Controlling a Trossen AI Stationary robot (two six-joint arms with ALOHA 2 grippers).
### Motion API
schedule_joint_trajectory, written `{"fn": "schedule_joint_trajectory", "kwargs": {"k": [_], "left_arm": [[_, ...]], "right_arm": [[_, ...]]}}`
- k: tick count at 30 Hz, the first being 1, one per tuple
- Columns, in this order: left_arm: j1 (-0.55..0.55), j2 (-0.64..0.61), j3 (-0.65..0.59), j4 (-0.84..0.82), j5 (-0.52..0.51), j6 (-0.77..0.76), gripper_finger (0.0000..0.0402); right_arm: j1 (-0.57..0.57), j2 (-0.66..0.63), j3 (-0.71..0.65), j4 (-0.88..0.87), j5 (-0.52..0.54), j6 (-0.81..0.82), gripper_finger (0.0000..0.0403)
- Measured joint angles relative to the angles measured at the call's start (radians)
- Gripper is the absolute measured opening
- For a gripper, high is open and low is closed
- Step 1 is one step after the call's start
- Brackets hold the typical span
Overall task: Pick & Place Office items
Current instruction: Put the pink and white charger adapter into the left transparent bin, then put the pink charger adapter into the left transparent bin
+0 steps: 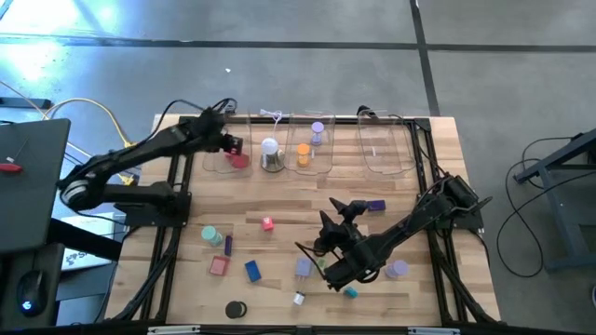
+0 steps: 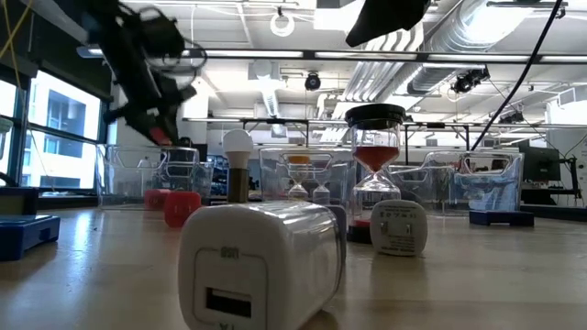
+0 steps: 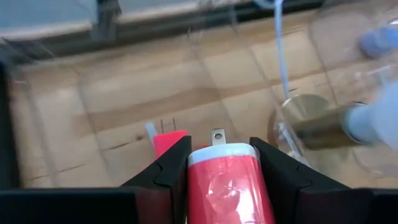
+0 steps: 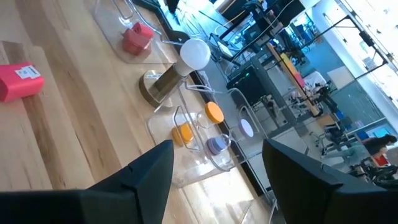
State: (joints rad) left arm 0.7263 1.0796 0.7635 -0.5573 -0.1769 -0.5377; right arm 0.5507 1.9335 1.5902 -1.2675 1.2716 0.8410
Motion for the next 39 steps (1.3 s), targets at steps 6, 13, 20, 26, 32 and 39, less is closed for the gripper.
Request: {"fn": "schedule_joint_trajectory", "kwargs": {"k": [6, 13, 20, 26, 32, 39], "left_arm": [[0.097, 0.163, 0.0, 0.146, 0.101, 0.055, 0.0138], [0.11, 0.214, 0.0, 0.17, 0.103, 0.061, 0.0233], [0.11, 0.163, 0.0, 0.184, 0.124, 0.113, 0.0251], [0.11, -0.019, 0.0, 0.199, 0.373, 0.118, 0.0252], [0.048, -0.186, 0.0, 0.188, 0.568, 0.044, 0.0253], [-0.242, -0.247, 0.0, 0.238, 0.618, 0.311, 0.0253]], "right_arm": [[0.0, 0.0, 0.0, 0.0, -0.036, -0.003, 0.0235], [0.0, 0.0, 0.0, 0.0, -0.051, -0.004, 0.0235], [-0.003, 0.0, 0.0, -0.006, -0.05, -0.007, 0.0235], [-0.003, 0.0, -0.001, -0.016, -0.051, -0.007, 0.0235], [-0.003, 0.0, -0.001, -0.026, -0.047, -0.007, 0.0235], [-0.003, 0.0, -0.001, -0.027, -0.046, -0.007, 0.0235]]}}
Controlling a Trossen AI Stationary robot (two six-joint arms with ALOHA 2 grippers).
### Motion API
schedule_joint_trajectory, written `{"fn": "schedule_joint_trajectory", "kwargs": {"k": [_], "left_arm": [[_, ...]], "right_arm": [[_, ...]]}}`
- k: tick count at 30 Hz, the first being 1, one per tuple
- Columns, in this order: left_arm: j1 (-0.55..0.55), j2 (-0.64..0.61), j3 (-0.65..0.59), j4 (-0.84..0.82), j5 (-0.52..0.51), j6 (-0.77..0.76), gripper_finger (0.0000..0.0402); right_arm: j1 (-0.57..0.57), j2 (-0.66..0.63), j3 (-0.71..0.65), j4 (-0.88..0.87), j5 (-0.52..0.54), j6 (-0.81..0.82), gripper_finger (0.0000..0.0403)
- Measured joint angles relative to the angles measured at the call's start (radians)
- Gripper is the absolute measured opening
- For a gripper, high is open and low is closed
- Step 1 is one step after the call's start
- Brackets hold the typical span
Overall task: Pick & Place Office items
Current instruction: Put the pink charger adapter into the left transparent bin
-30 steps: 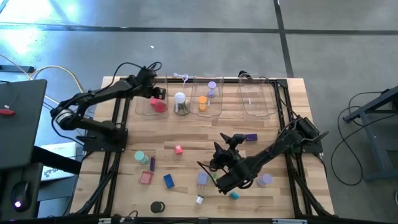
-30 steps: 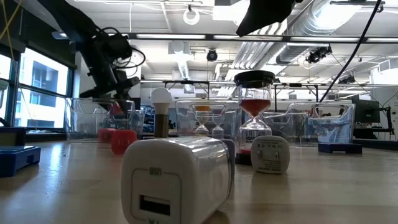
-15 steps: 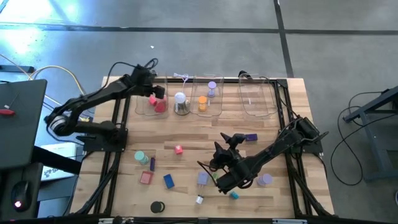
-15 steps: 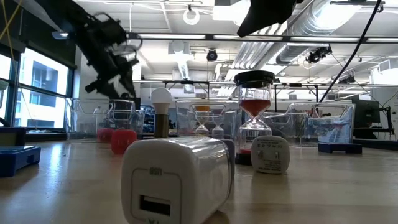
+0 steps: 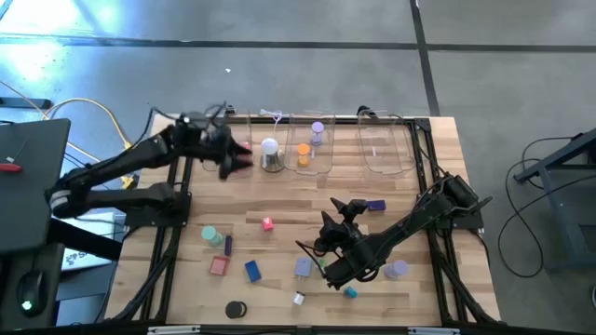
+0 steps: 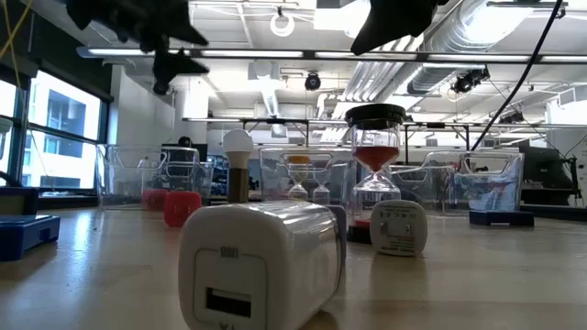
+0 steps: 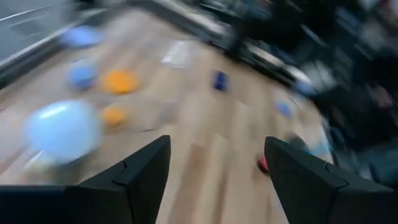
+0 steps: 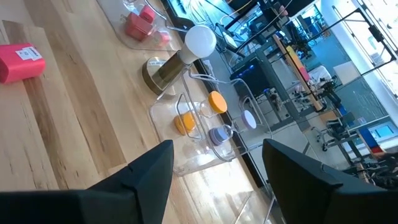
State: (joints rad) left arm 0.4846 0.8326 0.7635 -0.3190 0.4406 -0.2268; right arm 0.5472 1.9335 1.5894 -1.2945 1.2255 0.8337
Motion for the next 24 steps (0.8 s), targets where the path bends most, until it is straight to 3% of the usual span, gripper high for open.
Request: {"fn": "schedule_joint_trajectory", "kwargs": {"k": [4, 10, 13, 19, 24], "left_arm": [[-0.233, 0.005, 0.0, 0.035, -0.099, 0.118, 0.0253], [-0.554, 0.07, 0.0, 0.028, -0.474, 0.353, 0.0248], [-0.668, 0.131, 0.0, 0.027, -0.596, 0.489, 0.0246], [-0.78, 0.275, 0.0, 0.027, -0.67, 0.73, 0.0246], [-0.787, 0.398, 0.0, 0.02, -0.714, 0.754, 0.0246]], "right_arm": [[0.0, 0.0, 0.0, 0.0, -0.017, 0.0, 0.0235], [0.001, 0.0, 0.0, 0.0, -0.054, 0.002, 0.0235], [0.001, 0.0, 0.0, 0.0, -0.054, 0.003, 0.0235], [0.001, 0.0, 0.0, 0.001, -0.055, 0.003, 0.0235], [0.001, 0.0, 0.0, 0.003, -0.056, 0.004, 0.0235]]}}
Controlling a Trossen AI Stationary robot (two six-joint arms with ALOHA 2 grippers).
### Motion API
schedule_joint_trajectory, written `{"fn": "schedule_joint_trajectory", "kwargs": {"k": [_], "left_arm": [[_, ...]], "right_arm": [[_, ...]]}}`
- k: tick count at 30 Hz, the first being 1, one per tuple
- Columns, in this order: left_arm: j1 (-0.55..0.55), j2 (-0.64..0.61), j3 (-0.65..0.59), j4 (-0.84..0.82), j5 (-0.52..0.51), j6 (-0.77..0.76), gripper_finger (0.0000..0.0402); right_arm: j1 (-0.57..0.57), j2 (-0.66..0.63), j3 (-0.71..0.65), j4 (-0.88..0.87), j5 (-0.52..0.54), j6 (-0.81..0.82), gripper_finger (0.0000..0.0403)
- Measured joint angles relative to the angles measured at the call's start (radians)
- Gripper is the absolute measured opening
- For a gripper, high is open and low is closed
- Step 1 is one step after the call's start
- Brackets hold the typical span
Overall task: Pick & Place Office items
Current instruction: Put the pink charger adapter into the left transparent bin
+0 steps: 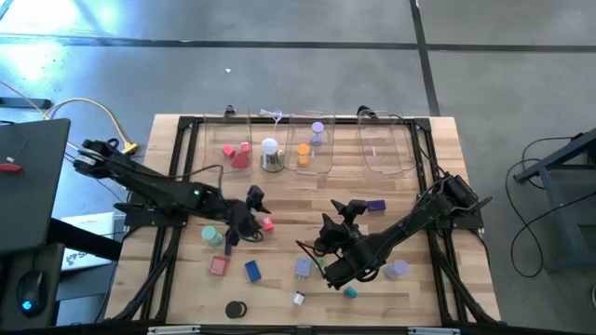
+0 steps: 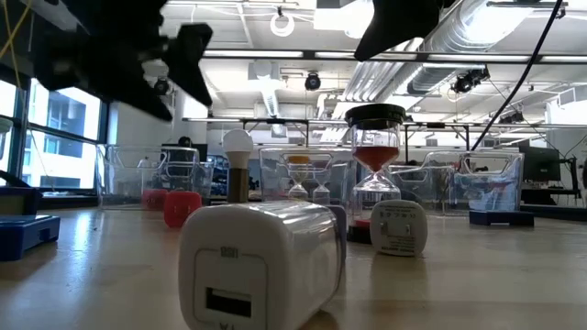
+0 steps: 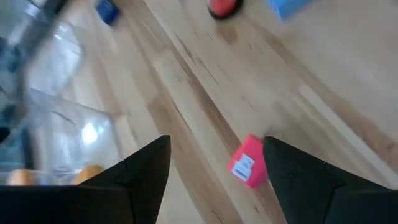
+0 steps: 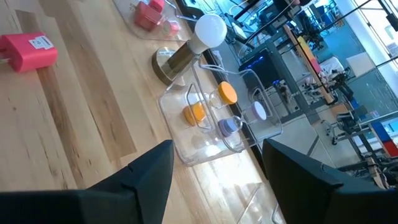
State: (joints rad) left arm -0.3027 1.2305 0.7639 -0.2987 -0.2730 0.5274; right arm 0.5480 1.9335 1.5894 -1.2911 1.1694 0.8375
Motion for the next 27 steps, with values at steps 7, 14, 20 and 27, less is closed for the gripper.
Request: {"fn": "schedule_joint_trajectory", "kwargs": {"k": [7, 14, 20, 27], "left_arm": [[0.028, 0.129, 0.0, 0.0, 0.0, -0.001, 0.0246], [0.055, 0.205, 0.0, 0.0, 0.009, -0.028, 0.0245], [0.073, 0.262, 0.0, 0.001, 0.01, -0.037, 0.0245], [0.071, 0.304, 0.0, 0.027, 0.01, 0.038, 0.0245]], "right_arm": [[0.0, 0.0, 0.0, 0.002, -0.014, 0.0, 0.0235], [0.0, 0.0, 0.0, 0.005, -0.017, 0.0, 0.0235], [-0.001, 0.0, 0.0, 0.008, -0.017, -0.001, 0.0235], [-0.001, 0.0, 0.0, 0.011, -0.017, -0.003, 0.0235]]}}
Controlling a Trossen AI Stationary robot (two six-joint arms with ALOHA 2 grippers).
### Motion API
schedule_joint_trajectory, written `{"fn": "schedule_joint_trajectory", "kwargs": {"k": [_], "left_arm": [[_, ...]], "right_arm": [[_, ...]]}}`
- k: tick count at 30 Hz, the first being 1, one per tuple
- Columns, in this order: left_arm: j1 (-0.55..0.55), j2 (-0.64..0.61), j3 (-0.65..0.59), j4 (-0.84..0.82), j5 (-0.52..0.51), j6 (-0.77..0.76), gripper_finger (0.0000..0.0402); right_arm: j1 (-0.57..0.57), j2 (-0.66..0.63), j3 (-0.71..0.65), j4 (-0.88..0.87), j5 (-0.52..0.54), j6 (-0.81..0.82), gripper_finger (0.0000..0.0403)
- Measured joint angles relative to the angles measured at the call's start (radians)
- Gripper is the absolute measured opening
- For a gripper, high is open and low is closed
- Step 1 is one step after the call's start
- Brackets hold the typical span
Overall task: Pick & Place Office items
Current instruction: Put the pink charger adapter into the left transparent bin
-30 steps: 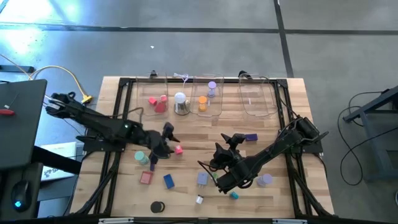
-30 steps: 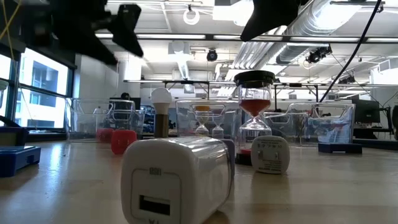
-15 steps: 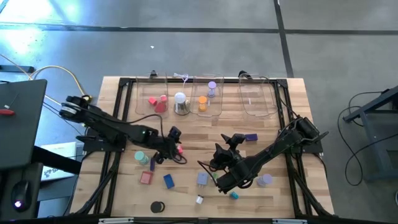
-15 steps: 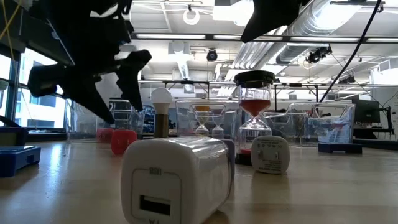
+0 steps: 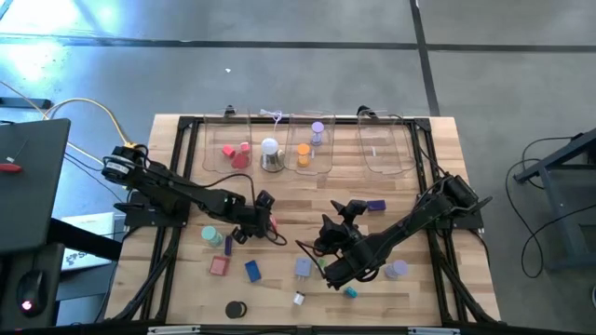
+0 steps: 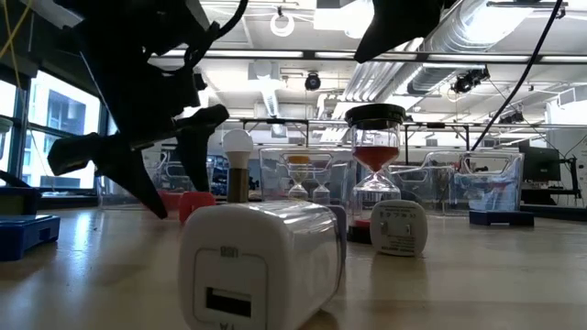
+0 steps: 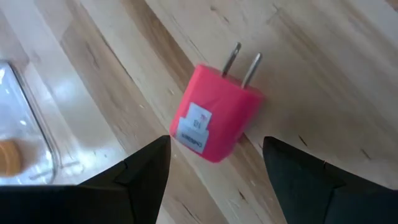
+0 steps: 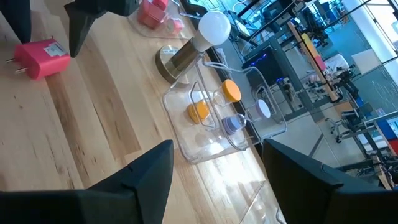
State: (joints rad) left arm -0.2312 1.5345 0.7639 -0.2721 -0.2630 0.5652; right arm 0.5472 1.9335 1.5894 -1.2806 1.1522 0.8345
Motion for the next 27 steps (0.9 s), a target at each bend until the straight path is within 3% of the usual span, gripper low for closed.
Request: {"fn": "schedule_joint_trajectory", "kwargs": {"k": [11, 19, 27], "left_arm": [[-0.002, 0.0, 0.0, 0.064, 0.0, 0.151, 0.0245], [0.013, 0.037, 0.0, 0.11, 0.113, 0.193, 0.0245], [0.013, 0.08, 0.003, 0.134, 0.113, 0.182, 0.0245]], "right_arm": [[0.0, 0.0, 0.0, 0.004, 0.0, 0.0, 0.0235], [0.0, 0.0, 0.0, 0.006, 0.0, 0.0, 0.0235], [0.0, 0.0, 0.0, 0.008, -0.002, -0.001, 0.0235]]}}
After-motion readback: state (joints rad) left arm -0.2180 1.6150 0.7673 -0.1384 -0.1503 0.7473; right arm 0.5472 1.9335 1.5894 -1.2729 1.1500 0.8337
